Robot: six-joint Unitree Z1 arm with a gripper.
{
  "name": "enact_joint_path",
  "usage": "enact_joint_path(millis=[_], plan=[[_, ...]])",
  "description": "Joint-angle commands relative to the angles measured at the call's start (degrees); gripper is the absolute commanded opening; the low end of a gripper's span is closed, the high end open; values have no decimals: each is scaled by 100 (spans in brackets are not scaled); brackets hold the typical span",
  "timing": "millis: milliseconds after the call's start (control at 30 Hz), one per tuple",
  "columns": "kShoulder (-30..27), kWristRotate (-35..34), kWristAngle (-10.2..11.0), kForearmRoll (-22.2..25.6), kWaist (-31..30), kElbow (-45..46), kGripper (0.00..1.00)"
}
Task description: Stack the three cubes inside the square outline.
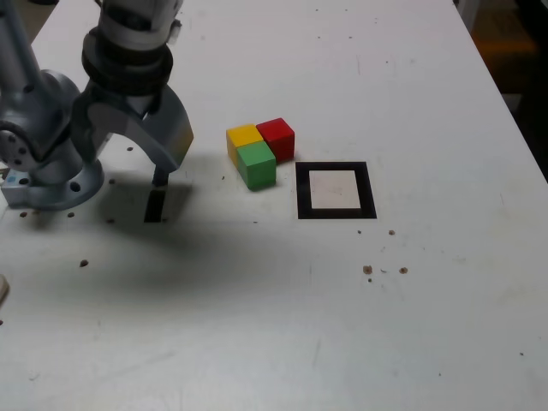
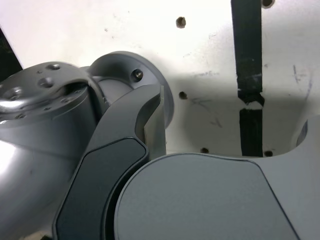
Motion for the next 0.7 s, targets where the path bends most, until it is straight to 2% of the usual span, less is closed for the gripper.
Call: enact_joint_path(millis=[0,167,433,667], plan=[[21,54,54,272,-13,-212,100],[114,422,196,648,29,-781,100],[351,1458,585,763,63,-1750,99],[437,2672,1209,602,202,-1995,100]])
